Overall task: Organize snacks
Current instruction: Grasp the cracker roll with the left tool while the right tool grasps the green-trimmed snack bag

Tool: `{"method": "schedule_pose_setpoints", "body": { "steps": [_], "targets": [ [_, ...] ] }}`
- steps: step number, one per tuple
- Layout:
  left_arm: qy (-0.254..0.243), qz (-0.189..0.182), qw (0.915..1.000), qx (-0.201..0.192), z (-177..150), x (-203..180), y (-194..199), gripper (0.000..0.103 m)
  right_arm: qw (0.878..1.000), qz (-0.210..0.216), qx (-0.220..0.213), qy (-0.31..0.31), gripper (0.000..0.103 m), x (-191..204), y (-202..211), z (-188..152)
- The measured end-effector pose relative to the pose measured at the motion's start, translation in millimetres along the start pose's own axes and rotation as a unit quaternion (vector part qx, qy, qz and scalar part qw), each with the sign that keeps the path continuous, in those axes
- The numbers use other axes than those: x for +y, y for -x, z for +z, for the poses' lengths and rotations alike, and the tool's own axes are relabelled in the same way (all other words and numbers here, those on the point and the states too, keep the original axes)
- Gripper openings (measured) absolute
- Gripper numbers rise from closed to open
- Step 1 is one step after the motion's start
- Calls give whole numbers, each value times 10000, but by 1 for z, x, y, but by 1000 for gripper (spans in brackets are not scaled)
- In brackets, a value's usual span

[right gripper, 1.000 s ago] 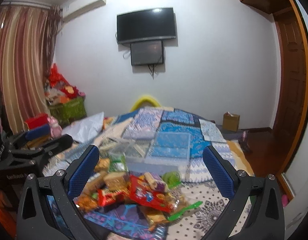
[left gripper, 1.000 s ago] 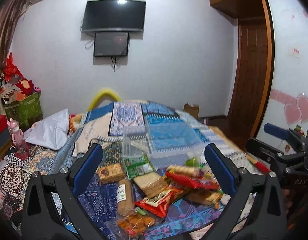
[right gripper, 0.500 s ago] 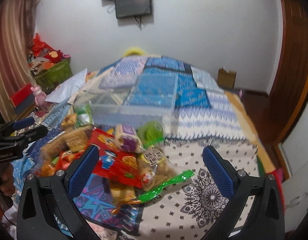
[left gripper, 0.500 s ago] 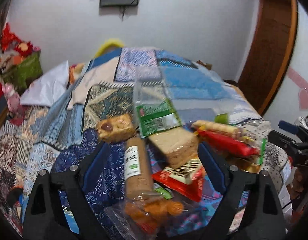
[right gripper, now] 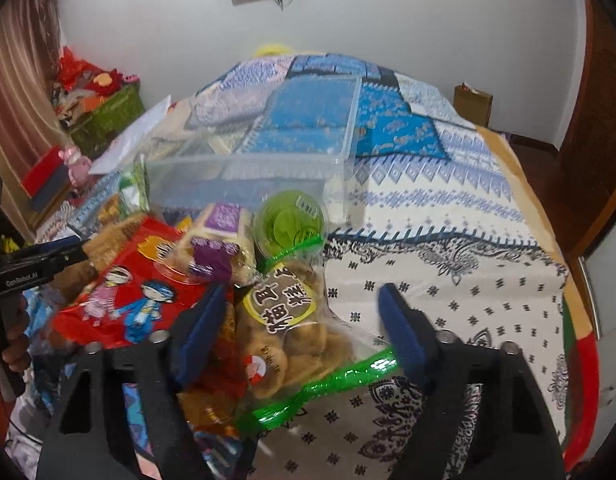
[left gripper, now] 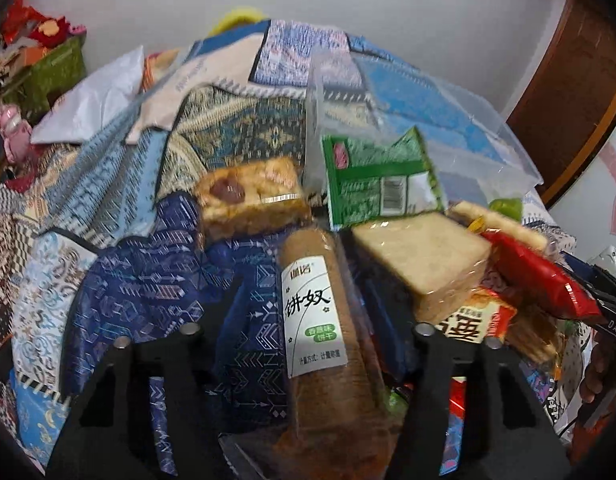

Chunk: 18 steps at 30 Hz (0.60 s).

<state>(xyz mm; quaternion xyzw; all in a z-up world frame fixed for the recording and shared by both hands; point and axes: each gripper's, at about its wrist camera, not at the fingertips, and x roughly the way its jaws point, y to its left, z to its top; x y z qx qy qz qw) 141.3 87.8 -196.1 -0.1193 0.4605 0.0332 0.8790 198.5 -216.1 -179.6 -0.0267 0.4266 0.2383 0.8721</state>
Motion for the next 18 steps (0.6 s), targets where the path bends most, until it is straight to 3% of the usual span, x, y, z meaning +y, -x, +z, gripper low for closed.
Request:
{"method": "schedule_pose_setpoints", "body": {
  "steps": [5, 10, 12, 14, 18],
  "targets": [
    [98, -123, 9991, 385, 0, 2, -20, 48, 9999, -9, 135, 62, 69, -2, -5, -1],
    [60, -82, 9992, 382, 1, 3, -24, 40, 9993, -35, 245, 292, 69, 0, -8, -4],
    [8, -101, 9993, 371, 2, 3, -25, 36, 9992, 70, 266, 302, 64, -1, -8, -4],
    [27, -159, 9992, 365, -1, 3, -21, 36, 9987, 250, 329, 313, 45, 0, -9, -3],
    [70, -208, 9992, 330, -6, 4, -13, 36, 9985, 121, 276, 464, 42, 6, -7, -5]
  ]
}}
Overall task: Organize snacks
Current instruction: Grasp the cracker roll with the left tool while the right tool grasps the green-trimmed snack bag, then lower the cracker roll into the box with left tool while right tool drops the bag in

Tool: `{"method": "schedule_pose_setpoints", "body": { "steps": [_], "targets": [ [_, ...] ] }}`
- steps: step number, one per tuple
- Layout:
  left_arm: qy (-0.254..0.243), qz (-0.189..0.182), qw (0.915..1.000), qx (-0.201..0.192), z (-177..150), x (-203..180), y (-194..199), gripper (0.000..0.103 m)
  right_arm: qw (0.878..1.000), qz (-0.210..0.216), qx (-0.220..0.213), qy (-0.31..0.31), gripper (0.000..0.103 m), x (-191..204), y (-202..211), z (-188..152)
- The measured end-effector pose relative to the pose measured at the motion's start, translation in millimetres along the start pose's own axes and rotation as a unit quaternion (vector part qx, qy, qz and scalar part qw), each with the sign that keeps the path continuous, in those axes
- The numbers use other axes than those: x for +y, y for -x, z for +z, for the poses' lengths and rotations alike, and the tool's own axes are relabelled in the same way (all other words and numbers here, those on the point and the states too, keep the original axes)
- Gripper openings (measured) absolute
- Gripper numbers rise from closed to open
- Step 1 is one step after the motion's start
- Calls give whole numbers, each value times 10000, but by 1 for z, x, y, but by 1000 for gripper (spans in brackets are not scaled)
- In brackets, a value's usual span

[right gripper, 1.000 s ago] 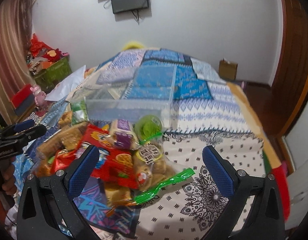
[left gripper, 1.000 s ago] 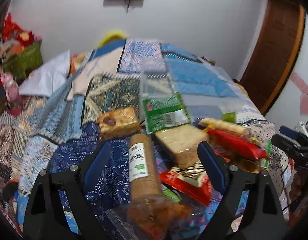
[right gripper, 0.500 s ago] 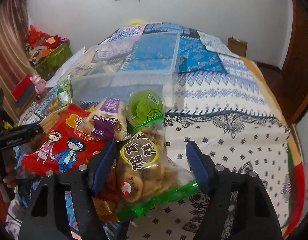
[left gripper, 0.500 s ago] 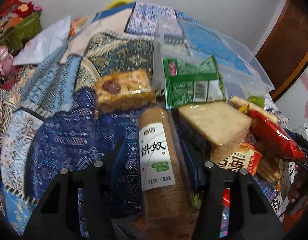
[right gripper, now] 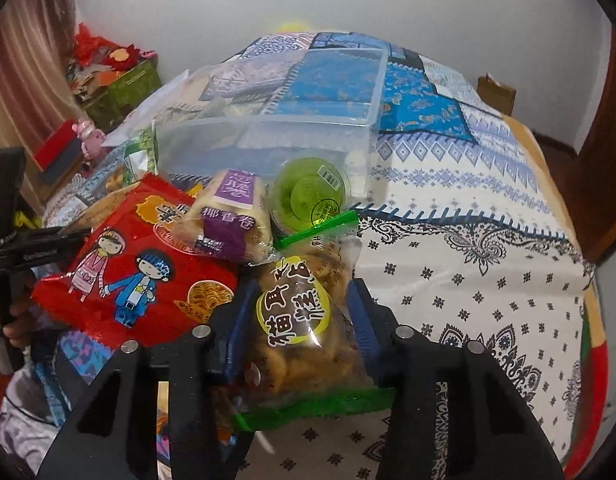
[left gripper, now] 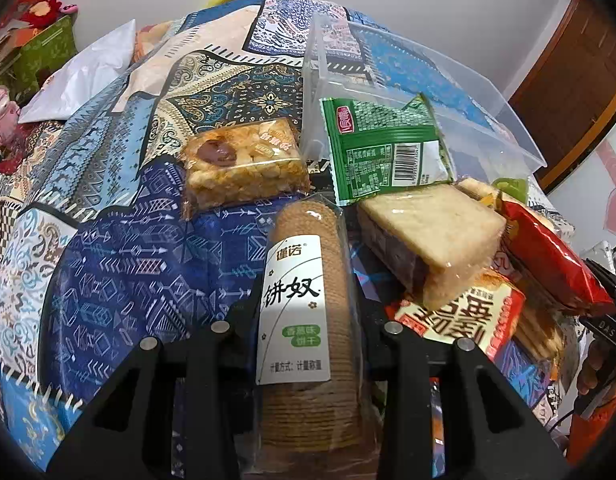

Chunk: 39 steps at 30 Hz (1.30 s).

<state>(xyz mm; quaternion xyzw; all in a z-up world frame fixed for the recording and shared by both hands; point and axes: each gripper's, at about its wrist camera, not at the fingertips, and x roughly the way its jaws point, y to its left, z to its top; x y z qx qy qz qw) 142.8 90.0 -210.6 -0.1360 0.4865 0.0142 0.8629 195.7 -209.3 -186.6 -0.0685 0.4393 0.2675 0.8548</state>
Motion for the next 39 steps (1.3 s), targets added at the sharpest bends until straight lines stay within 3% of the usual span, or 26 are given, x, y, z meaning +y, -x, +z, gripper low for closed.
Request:
{"method": "schedule_pose_setpoints", "body": {
  "steps": [13, 23, 39],
  "targets": [
    [-19, 258, 9982, -532, -10, 0, 50, 36, 9967, -400, -598, -373, 35, -16, 34, 4],
    [-100, 304, 9941, -1040, 4, -6, 89, 36, 9910, -313, -1254, -338, 35, -8, 68, 31],
    [-502, 6, 9833, -1747, 82, -48, 102, 36, 9846, -193, -1720, -235, 35, 1, 59, 88]
  ]
}}
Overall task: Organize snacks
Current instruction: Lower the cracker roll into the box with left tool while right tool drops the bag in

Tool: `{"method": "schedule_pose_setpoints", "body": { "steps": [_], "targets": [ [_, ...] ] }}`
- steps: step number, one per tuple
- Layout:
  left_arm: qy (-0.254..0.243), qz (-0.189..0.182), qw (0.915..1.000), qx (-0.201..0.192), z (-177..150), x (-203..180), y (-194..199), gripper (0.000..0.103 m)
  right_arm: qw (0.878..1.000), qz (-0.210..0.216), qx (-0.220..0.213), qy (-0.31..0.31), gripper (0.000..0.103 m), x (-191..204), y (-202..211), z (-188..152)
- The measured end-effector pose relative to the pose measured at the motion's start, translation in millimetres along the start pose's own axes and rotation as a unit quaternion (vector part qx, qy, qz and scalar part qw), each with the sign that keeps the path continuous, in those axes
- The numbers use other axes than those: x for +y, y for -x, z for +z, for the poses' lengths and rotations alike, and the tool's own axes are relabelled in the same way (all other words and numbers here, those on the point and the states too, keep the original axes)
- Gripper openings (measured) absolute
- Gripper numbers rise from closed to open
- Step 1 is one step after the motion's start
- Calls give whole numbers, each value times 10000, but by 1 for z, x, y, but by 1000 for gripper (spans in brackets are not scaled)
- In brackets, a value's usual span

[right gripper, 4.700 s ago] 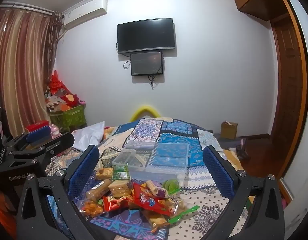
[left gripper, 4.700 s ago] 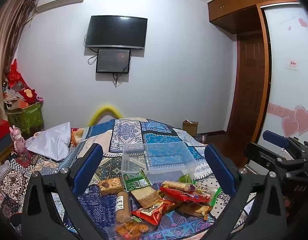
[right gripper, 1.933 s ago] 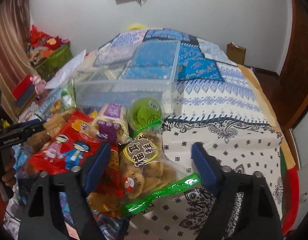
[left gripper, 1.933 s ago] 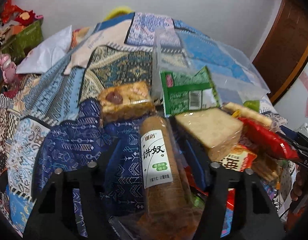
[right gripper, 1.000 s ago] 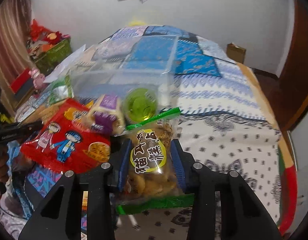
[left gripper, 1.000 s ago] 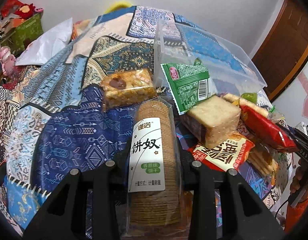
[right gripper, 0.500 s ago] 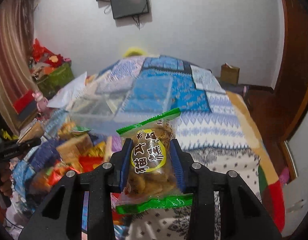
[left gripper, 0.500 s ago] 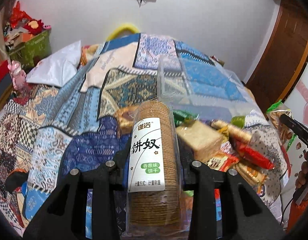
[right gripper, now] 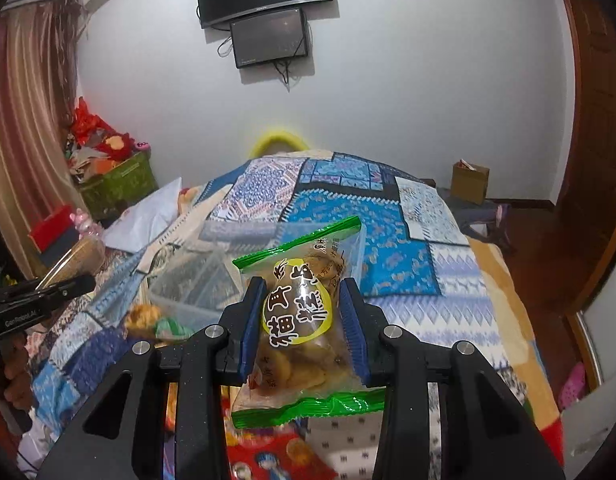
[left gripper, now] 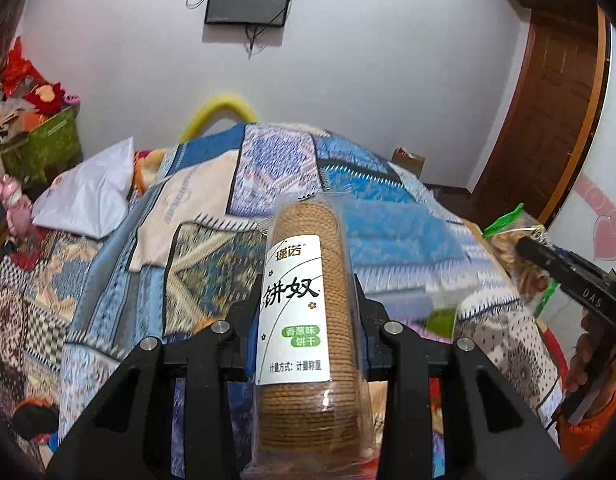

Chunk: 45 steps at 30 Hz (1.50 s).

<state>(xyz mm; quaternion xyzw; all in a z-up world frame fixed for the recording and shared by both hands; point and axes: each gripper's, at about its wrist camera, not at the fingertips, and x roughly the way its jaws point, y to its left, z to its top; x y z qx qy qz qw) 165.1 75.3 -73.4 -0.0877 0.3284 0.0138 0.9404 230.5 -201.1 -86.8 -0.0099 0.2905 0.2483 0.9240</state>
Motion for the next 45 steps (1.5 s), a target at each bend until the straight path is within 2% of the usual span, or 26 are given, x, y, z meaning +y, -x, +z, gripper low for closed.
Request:
{"method": "schedule_pose_setpoints", "body": {
  "steps": [9, 17, 26, 29, 38, 40, 42, 45],
  "targets": [
    [-76, -26, 10000, 40, 28, -8, -47, 36, 9999, 141, 71, 62, 35, 6, -36, 21],
    [-204, -35, 9989, 420, 36, -16, -98, 36, 9990, 221, 371, 153, 35, 7, -74, 34],
    [-450, 105, 9945, 935, 31, -30, -156, 36, 9954, 62, 939, 191, 35, 1, -120, 24],
    [-500, 67, 9930, 1065, 29, -31, -168, 36, 9920, 154, 1223, 258, 35, 1, -133, 18],
    [-756, 58, 9880, 1347, 21, -39, -191, 36, 9858, 145, 1609, 456, 35, 1, -147, 4],
    [-924, 190, 9883, 1201, 21, -43, -189, 39, 9857, 20, 1604, 516, 35, 0, -148, 2],
    [-1053, 320, 9884, 1051, 22, -47, -184, 50, 9855, 4, 1621, 510, 37, -1, -149, 3],
    [-1123, 304, 9893, 881, 25, -50, -175, 58, 9860, 80, 1601, 459, 37, 0, -147, 7]
  ]
}}
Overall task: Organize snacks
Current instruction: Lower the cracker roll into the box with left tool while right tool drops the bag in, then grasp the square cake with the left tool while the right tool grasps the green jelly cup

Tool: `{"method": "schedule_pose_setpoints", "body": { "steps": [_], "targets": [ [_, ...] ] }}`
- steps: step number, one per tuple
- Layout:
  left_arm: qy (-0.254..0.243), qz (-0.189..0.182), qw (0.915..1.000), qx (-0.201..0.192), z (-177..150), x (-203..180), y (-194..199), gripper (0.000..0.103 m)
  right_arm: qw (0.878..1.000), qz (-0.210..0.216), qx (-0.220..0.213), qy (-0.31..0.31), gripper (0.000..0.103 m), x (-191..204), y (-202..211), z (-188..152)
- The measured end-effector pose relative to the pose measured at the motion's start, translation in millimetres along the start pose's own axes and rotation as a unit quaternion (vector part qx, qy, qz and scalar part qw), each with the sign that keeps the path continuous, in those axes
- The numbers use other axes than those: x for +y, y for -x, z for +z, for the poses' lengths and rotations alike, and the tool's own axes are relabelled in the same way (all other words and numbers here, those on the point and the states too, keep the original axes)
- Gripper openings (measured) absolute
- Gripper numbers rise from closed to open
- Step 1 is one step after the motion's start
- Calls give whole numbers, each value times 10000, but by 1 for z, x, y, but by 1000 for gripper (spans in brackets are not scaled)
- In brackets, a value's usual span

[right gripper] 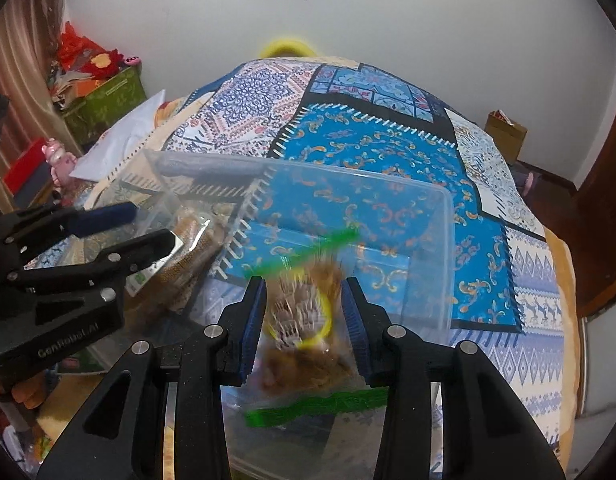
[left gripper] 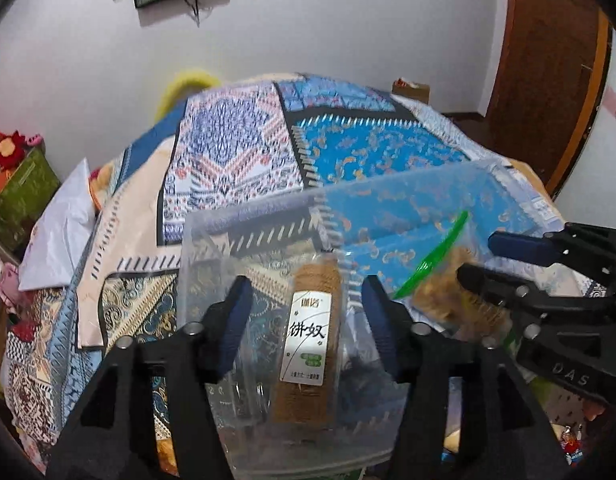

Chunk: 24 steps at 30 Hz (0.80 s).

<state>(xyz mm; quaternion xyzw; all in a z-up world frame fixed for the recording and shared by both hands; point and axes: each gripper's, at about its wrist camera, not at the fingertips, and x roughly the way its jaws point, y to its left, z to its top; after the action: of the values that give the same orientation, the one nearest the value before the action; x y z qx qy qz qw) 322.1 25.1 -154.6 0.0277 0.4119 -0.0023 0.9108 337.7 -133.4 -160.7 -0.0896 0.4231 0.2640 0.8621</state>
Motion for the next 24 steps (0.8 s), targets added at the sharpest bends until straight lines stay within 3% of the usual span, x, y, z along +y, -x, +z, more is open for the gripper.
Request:
{"method": "schedule_pose_setpoints", "body": {
  "steps": [8, 14, 19, 24],
  "targets": [
    [229, -147, 9994, -198, 3, 8, 34, 58, 9997, 77, -224, -108, 49, 1, 24, 0],
    [334, -174, 9986, -385, -4, 16, 69, 61, 9986, 15, -514, -113, 52, 1, 59, -4],
    [363, -133, 9980, -504, -17, 21, 97, 64, 9973, -68, -733, -63, 54, 5, 87, -10],
    [406, -174, 9981, -437, -39, 21, 113, 67, 9961, -141, -874, -25, 64, 8, 105, -25]
  ]
}}
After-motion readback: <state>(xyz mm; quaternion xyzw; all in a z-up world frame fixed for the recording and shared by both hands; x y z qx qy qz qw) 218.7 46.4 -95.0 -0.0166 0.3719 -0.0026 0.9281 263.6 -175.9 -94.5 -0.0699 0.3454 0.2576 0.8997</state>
